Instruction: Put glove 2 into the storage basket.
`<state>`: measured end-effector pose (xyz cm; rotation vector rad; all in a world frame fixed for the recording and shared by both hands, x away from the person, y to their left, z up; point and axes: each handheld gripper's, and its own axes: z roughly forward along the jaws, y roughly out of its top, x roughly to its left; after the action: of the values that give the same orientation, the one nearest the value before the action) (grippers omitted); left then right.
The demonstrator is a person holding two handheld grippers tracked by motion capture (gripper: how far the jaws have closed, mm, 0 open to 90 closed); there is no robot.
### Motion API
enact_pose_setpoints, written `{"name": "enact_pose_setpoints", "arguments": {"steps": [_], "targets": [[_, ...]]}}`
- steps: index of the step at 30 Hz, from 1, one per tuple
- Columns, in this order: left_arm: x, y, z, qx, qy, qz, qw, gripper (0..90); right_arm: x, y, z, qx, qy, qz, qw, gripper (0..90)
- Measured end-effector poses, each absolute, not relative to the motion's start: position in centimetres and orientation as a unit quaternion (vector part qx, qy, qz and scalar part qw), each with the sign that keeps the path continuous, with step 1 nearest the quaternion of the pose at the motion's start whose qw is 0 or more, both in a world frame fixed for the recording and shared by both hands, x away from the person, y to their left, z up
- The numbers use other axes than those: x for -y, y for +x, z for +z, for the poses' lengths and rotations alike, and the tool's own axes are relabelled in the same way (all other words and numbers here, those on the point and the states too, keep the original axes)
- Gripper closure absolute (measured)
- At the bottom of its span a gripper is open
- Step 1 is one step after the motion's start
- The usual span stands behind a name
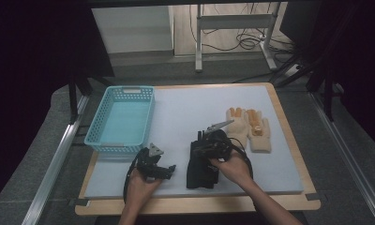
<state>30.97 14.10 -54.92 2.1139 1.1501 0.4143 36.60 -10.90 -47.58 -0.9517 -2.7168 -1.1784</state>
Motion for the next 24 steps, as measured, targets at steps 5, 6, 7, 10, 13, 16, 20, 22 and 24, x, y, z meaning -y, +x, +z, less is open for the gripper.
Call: {"name": "enact_pose_setpoints", "arguments": {"steps": [5,6,7,10,13,16,20,22,24], "targets": [[-14.1,31.0,-54.9,-0.442,0.813,0.159,0.343,3.5,9.7,36.9,-47.2,0.872,-0.295,-0.392,0.009,64.3],[-14.1,31.0,-54.9,-0.442,0.813,0.159,0.343,3.5,9.8,36.9,-46.8,0.873,-0.292,-0.391,-0.001,64.2],[-14.1,31.0,-54.9,-0.442,0.813,0.159,0.343,3.5,9.9,36.9,-46.5,0.875,-0.288,-0.389,-0.014,64.1],[-14.1,31.0,-54.9,-0.442,0.813,0.159,0.343,3.5,10.4,37.0,-46.0,0.879,-0.282,-0.382,-0.039,64.2],[-14.1,31.0,-54.9,-0.442,0.813,0.159,0.343,3.5,11.7,37.5,-46.0,0.877,-0.291,-0.38,-0.048,66.4],[-14.1,31.0,-54.9,-0.442,0.813,0.159,0.343,3.5,13.6,37.8,-46.7,0.875,-0.303,-0.374,-0.059,73.3],[-14.1,31.0,-54.9,-0.442,0.813,0.159,0.343,3.5,14.9,37.7,-47.6,0.876,-0.306,-0.367,-0.068,77.2],[-14.1,31.0,-54.9,-0.442,0.813,0.16,0.343,3.5,15.4,37.6,-47.9,0.876,-0.306,-0.365,-0.072,79.2],[-14.1,31.0,-54.9,-0.441,0.815,0.159,0.341,3.5,16.0,37.3,-48.3,0.877,-0.304,-0.364,-0.074,81.4]]}}
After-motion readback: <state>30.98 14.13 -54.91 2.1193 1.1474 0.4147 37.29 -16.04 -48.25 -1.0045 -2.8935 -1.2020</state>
